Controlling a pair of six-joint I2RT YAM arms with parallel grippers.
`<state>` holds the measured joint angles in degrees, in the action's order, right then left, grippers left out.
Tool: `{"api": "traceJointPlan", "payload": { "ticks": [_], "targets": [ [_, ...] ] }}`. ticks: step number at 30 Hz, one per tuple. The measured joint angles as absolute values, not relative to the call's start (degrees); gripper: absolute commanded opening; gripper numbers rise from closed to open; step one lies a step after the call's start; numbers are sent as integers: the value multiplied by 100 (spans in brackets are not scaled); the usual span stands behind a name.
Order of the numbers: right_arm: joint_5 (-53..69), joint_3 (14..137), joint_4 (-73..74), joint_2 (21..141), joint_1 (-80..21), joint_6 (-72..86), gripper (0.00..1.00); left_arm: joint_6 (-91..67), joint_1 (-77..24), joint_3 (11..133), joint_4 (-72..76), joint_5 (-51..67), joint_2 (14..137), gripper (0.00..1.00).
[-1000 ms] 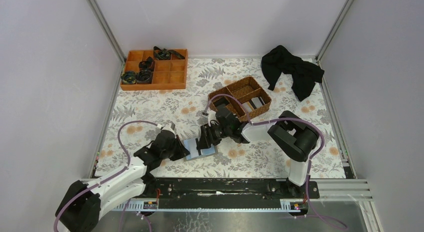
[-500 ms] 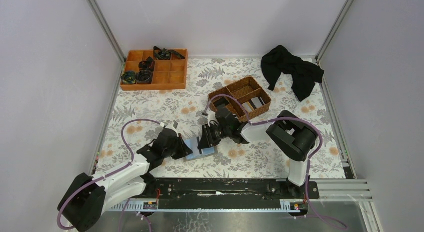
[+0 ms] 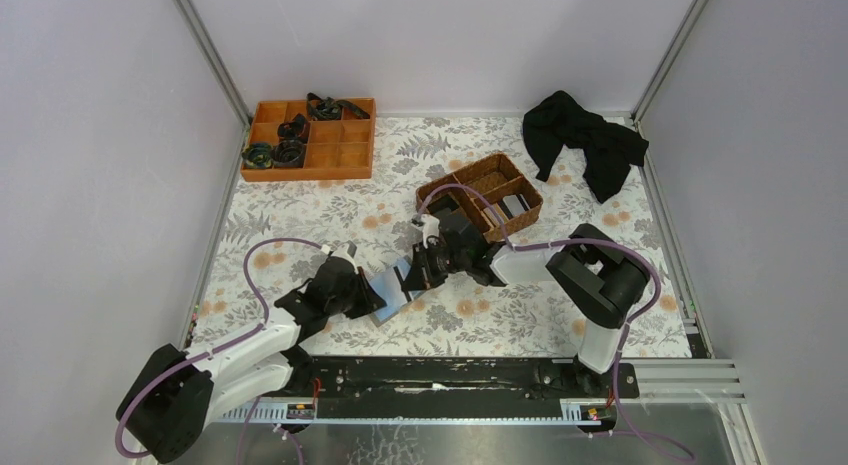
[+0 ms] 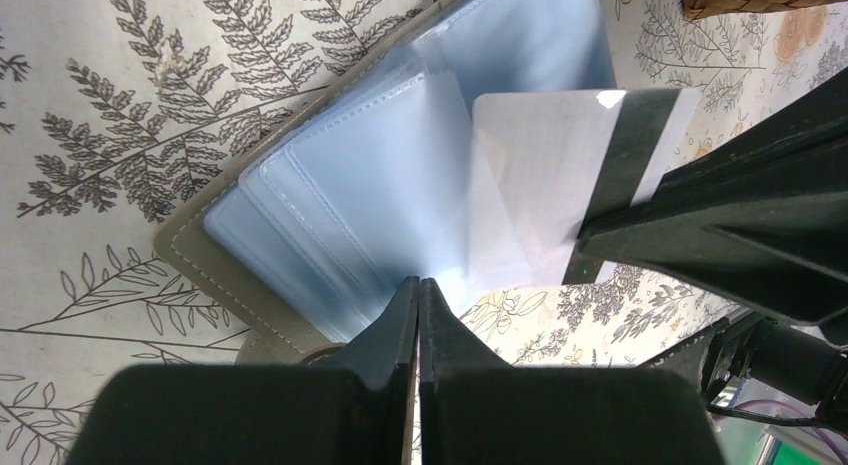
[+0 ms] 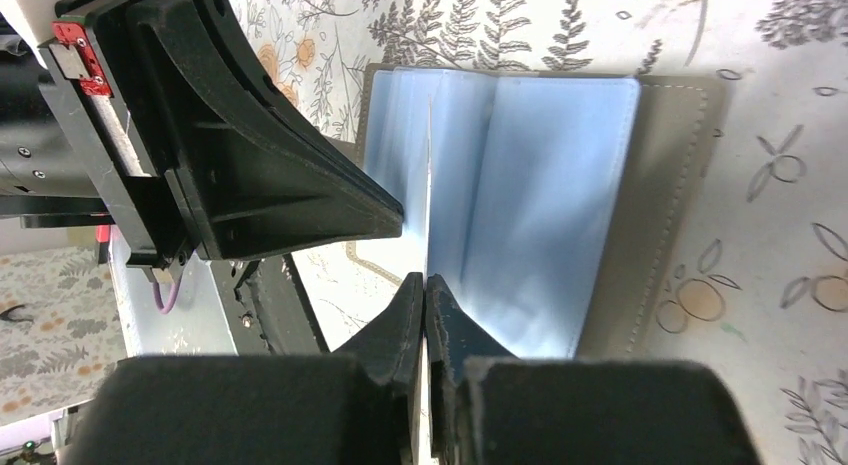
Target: Take the credit cards out of the card holder
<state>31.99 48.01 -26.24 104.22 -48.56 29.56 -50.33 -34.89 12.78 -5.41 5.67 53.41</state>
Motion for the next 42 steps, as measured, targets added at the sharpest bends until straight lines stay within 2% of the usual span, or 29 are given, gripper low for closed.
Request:
{"api": "traceJointPlan", "payload": {
  "ticks": [3,11,17,21,23,25,27,30,34,42],
  "targets": [
    [3192,4740,-2578,10326,-4751,2904,0,-5033,-3489,1278,-469,596,5389,0],
    [2930,4711,-2034,9776,-4609,2519,0,-5017,-3489,1278,-432,613,5380,0],
    [2451,5144,-956,9172,-4397,1868,0,-4856,-3489,1275,-473,624,5242,0],
    [1962,5697,-228,8812,-4045,1358,0,-4727,-3489,1280,-338,580,5240,23],
    [1669,5918,32,8650,-3822,1168,0,-4700,-3489,1323,-222,499,5387,47],
    [1345,6077,298,8501,-3618,1002,0,-4698,-3489,1459,-27,445,5712,64],
    [998,6239,582,8403,-3439,840,0,-4694,-3489,1647,220,425,6003,72],
    [622,6543,982,8394,-3153,602,0,-4659,-3489,1922,572,434,6510,74],
    [733,6893,1308,8477,-2447,357,0,-4556,-3489,2152,860,484,6980,72],
    [1041,7699,2102,9319,-1505,-401,0,-4292,-3489,2163,1013,515,6941,70]
  ]
}}
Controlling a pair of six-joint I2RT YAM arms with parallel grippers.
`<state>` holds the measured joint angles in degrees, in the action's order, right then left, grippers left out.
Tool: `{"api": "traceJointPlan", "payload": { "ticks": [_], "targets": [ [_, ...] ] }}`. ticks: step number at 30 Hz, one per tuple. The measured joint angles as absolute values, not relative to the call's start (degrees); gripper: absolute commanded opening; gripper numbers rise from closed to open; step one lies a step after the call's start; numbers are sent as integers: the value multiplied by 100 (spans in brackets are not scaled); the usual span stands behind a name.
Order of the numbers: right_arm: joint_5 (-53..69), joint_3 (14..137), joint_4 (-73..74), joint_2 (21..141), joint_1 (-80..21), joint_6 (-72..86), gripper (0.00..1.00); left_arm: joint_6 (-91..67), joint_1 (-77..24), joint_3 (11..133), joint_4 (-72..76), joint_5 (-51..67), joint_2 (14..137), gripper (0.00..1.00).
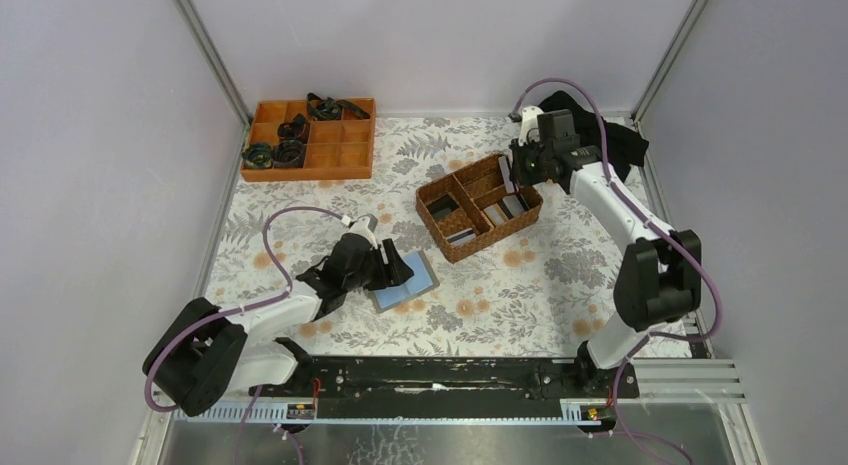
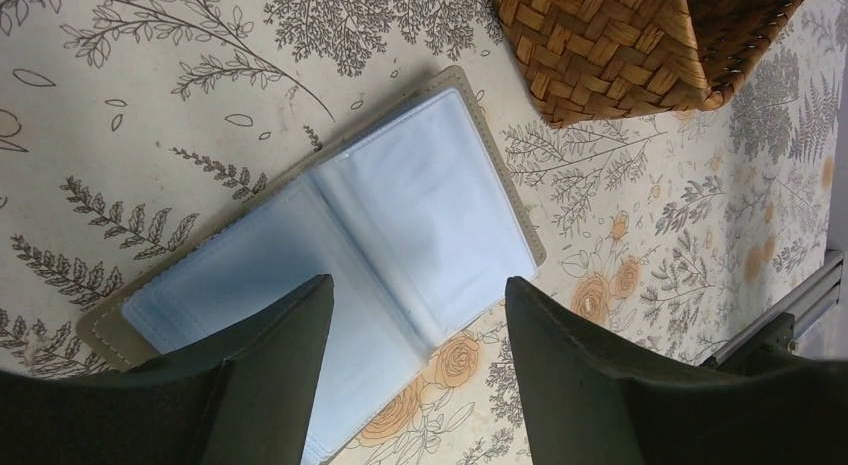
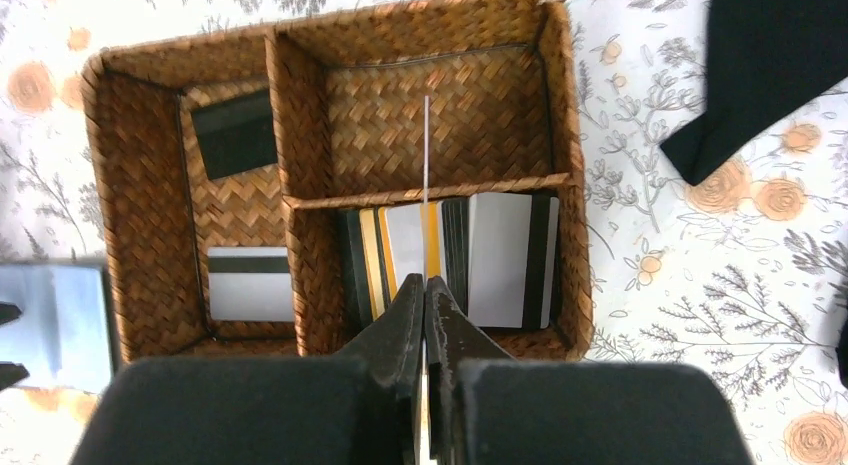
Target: Take the credit cards out of the card holder
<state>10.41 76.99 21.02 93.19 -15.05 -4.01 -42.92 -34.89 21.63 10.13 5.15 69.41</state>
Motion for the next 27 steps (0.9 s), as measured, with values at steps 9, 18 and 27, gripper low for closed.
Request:
{"api": "traceJointPlan", "payload": {
  "ticks": [9,18,27],
  "targets": [
    [1435,8538,3168,10237,-1437,-1264,0,-4134,-3489,2112,1114,517,6993,69],
    [1627,9242,3933,10508,-1372,-1649,0,-4034,-3489,2106,1354,543,7242,68],
    [1765,9559,4615,10514,-1372,-1706,0,-4014,-3489,2106,1734,722,7507,68]
  ]
}}
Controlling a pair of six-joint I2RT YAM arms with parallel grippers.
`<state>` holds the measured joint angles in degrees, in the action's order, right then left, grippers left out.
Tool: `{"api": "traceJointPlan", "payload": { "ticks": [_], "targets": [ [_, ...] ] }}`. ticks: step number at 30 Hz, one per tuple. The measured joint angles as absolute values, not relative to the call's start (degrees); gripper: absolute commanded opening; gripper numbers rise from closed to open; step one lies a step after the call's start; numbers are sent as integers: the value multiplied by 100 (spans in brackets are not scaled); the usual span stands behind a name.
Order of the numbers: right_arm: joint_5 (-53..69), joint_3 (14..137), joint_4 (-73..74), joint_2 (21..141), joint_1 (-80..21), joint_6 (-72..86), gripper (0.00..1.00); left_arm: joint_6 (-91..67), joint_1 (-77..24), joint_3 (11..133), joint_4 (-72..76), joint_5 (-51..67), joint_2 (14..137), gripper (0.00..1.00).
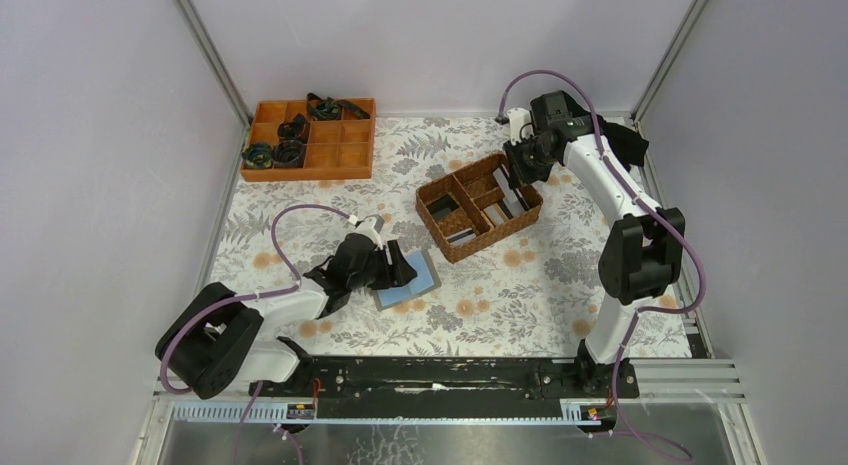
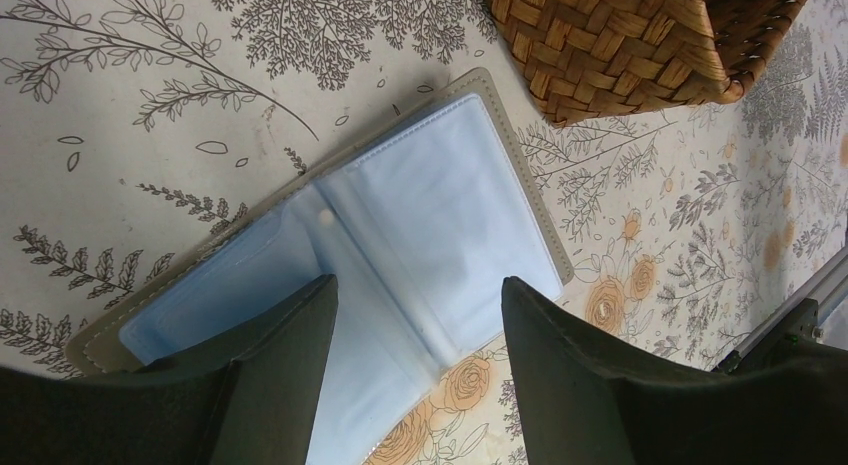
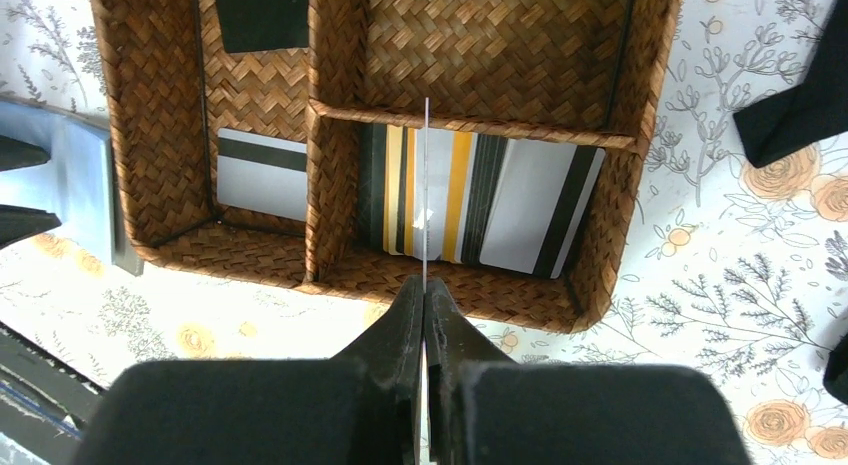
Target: Take the credit cards out of the card holder
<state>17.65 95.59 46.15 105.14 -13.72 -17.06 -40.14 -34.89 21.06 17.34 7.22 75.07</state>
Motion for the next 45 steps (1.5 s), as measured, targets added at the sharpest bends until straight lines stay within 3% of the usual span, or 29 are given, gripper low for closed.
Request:
{"api": "traceJointPlan", "payload": {
  "ticks": [45],
  "targets": [
    [2049,9537,4858,11417,-1455,-1623,0,-3966,-3446,2106,1986,958,7688,67]
  ]
}}
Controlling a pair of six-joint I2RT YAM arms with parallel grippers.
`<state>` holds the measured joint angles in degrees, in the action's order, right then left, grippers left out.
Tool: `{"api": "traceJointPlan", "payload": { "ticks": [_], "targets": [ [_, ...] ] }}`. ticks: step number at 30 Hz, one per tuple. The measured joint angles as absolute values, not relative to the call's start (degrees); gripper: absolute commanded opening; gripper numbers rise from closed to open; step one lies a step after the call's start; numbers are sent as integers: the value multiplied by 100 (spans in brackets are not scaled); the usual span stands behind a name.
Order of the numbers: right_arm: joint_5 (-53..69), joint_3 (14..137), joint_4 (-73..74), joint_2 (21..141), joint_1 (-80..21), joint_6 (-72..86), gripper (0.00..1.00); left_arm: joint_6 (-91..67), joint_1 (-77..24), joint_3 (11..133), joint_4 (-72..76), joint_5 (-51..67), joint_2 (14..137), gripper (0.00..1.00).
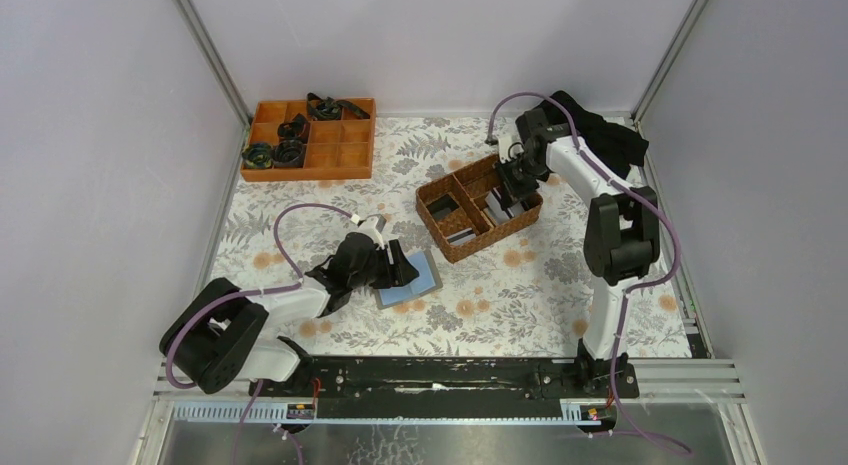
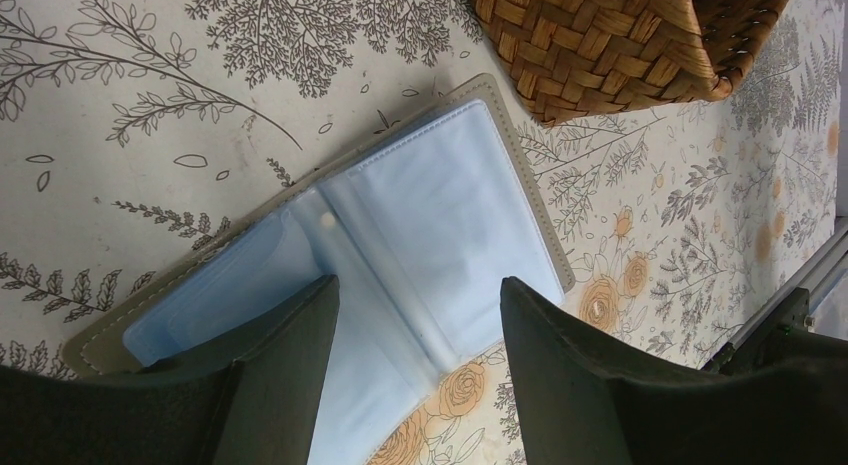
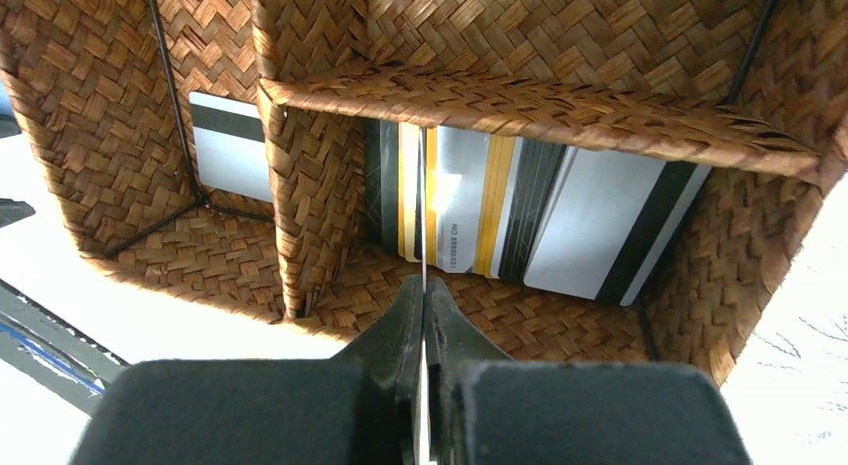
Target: Take the credit cards out of the card holder
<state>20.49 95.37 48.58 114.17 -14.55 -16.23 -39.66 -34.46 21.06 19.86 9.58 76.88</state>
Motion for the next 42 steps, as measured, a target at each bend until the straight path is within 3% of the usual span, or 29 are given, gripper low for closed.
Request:
{"api": "traceJointPlan", "payload": {
  "ticks": [7,8,9,12,15,28,31,35,36,42],
  "targets": [
    [1914,9537,4766,11738,-1699,-1516,0,-3966,-3444,2106,2056,985,7732,67],
    [1894,9539,4746,11782,-1763,-1500,16,-3966,-3444,2106,2069,989,7743,67],
    [1883,9539,4740,11799,-1806,-1494,22,-3966,-3444,2106,2080,991,7749,67],
    [1874,9539,4657,11802,-1968,-1422,26,-3966,-3439,2106,2086,996,7752,67],
    [1914,9542,4547,11802,-2095,-1380,38,-3966,-3439,2106,2086,1000,7752,67],
    [1675,9100,4056,10711,-2178,-1146,54,-3968,-3433,2106,2095,1015,7758,67],
    [1597,8838,3747,10184,-2176,-1052,54,-3966,-3433,2106,2093,1011,7758,50],
    [1763,8141,3098,9282,-2176,-867,53,-3994,-3430,2099,2012,1013,7784,6],
    [1874,7964,2947,9056,-2185,-803,53,-4014,-3430,2093,1986,1015,7782,0],
    [1997,7089,2224,8484,-2770,-508,51,-4010,-3430,2045,1879,1035,7544,0]
  ]
}}
